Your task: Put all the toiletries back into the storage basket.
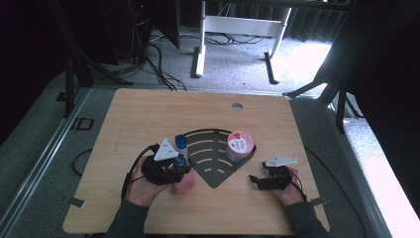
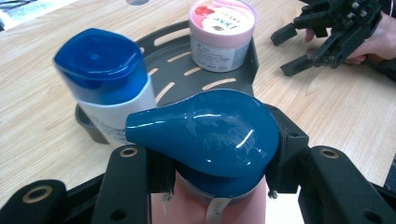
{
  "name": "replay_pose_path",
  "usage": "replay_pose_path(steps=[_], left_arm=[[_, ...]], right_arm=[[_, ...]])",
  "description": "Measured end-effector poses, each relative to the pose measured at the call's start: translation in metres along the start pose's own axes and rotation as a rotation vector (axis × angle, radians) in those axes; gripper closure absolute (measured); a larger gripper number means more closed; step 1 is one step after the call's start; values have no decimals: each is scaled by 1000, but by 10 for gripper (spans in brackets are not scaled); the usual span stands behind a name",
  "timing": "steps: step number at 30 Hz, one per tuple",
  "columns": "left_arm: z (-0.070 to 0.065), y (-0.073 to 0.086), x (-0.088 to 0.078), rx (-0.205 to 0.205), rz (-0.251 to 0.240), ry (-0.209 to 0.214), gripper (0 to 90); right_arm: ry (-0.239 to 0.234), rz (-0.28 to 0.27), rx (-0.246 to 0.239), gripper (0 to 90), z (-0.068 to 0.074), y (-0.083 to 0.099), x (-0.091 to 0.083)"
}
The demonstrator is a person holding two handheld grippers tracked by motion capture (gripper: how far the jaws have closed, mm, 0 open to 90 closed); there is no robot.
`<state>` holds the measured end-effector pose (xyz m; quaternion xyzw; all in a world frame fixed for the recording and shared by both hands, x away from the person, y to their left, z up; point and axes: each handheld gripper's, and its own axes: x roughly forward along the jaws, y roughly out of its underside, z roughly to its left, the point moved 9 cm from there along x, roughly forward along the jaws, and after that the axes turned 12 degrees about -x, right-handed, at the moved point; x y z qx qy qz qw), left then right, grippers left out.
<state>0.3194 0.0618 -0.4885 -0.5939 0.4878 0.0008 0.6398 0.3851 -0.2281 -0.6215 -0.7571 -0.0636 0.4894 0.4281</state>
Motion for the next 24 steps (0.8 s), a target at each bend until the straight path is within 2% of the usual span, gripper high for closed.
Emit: replay_pose_path(steps=[10,13,24], left_arm=[[-13,-2,15,19,13,29,529],[-19,-7,20,39,16,34,529],[-39,-20,36,59,12,79,530]], right_arm=[[0,0,1,209,0,0,0],[0,0,0,209,0,0,0],[0,0,0,209,0,0,0]])
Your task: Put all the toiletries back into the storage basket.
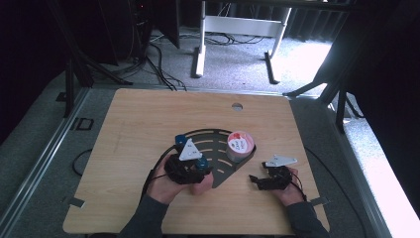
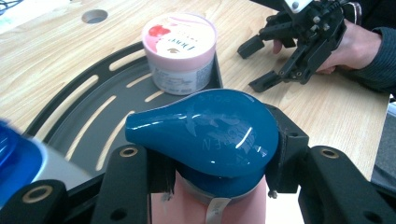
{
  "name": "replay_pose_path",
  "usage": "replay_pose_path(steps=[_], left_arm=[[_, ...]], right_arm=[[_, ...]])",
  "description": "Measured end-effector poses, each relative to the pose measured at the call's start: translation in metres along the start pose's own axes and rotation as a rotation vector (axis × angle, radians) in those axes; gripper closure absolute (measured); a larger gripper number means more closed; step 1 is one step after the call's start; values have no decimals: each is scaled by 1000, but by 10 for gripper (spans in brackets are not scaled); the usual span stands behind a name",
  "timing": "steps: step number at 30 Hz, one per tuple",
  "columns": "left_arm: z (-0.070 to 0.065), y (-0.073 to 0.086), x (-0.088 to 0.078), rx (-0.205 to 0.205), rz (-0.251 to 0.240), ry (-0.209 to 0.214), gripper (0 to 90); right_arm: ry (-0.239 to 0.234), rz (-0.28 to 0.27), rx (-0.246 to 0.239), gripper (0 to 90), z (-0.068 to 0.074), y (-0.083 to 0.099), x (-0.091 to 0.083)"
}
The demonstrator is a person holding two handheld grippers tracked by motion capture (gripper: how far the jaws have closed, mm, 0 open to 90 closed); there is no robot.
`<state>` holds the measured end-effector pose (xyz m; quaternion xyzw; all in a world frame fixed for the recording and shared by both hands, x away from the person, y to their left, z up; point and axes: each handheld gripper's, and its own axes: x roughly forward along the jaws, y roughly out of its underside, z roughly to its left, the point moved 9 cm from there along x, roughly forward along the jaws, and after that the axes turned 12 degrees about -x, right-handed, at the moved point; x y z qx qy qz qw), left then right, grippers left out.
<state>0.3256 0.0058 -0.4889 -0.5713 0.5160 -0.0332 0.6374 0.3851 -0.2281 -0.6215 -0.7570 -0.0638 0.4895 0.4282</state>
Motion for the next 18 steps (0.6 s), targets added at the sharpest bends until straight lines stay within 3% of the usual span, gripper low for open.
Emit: replay_pose_path(steps=[18], left_arm=[[-6,-19,26,4,-11,-12,530]], right_arm=[[0,1,0,209,0,0,0]])
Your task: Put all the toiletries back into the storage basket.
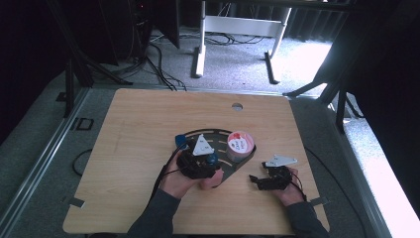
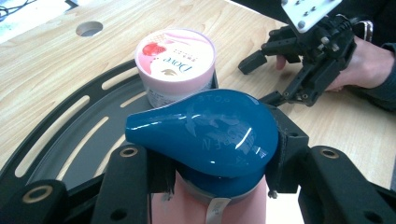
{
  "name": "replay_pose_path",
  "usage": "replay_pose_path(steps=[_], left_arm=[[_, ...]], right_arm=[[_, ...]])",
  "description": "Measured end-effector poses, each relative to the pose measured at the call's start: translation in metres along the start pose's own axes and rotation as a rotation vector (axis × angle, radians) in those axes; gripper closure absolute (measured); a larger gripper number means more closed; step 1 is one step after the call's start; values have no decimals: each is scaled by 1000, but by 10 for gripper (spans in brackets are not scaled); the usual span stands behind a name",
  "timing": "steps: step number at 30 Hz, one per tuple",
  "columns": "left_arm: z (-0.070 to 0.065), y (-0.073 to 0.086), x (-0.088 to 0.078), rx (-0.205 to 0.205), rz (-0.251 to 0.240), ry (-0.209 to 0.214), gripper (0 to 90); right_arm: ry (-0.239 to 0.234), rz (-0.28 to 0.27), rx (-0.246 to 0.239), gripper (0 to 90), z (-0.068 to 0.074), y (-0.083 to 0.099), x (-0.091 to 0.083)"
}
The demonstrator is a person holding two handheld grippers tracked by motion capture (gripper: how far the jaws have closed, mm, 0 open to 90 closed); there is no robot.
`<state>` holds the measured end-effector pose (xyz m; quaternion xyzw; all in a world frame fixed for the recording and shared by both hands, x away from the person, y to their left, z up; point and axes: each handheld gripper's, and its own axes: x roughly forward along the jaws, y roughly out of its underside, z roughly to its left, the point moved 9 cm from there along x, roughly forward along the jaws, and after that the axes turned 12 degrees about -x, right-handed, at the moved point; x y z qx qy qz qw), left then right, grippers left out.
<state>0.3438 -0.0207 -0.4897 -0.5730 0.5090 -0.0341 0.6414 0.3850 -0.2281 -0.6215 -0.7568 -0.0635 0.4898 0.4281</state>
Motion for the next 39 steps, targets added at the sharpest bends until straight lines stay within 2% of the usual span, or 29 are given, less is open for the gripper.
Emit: replay_pose_path(steps=[13,17,24,35,39], left_arm=[[6,-8,14,-32,10,-31,530],[8,-11,18,-28,10,-44,530],[13,-16,22,-55,0,-57,530],[17,-22,30,-62,-6,-87,530],[19,-25,32,-80,-18,-102,530]], right_arm=[[0,0,1,209,0,0,0],[0,-1,1,209,0,0,0],[0,-1,1,209,0,0,0],[0,0,1,209,0,0,0],[1,0,1,209,0,0,0]])
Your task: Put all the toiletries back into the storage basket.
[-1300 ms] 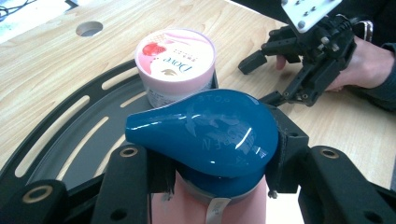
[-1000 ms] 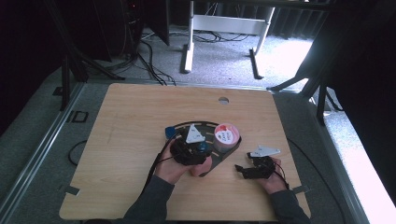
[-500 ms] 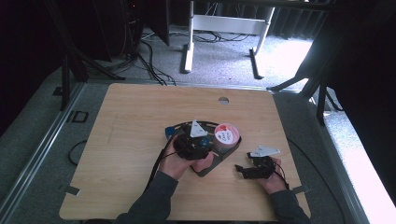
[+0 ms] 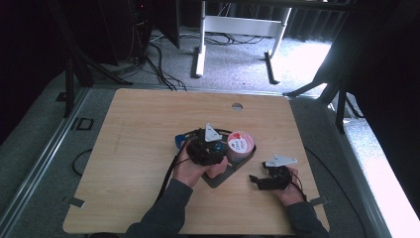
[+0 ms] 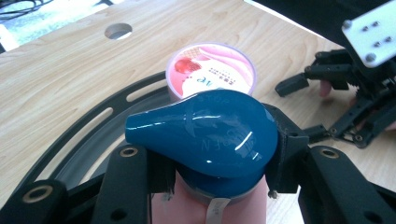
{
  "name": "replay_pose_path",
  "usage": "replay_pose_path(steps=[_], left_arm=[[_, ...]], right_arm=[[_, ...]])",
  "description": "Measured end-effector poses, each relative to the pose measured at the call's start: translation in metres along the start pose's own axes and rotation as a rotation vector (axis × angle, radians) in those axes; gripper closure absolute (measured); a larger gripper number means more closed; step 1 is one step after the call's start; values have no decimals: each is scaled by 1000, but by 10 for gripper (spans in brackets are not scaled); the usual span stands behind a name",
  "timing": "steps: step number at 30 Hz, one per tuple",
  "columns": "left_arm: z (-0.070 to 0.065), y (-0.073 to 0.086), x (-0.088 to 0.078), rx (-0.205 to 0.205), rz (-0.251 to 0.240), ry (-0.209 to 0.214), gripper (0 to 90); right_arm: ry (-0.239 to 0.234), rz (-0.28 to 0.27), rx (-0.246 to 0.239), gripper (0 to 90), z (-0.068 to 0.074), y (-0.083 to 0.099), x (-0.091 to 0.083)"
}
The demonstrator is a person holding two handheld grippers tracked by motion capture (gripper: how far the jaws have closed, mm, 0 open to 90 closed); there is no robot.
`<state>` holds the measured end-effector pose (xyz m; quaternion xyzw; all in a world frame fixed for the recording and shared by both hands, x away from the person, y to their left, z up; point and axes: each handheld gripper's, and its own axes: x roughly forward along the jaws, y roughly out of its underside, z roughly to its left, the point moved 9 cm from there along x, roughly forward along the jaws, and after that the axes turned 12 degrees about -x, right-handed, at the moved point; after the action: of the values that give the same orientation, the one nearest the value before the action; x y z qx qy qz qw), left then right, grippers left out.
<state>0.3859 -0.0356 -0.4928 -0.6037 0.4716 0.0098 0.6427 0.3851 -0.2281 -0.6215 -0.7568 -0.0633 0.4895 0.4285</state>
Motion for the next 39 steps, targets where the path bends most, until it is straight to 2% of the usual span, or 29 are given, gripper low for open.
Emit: replay_pose_path(steps=[26,30,39], left_arm=[[6,-12,13,-40,-7,-52,530],[7,-14,16,-56,-10,-54,530],[11,-17,22,-65,-9,-85,530]], right_arm=[[0,-1,-1,209,0,0,0],[0,-1,-1,209,0,0,0],[1,-1,-1,209,0,0,0]])
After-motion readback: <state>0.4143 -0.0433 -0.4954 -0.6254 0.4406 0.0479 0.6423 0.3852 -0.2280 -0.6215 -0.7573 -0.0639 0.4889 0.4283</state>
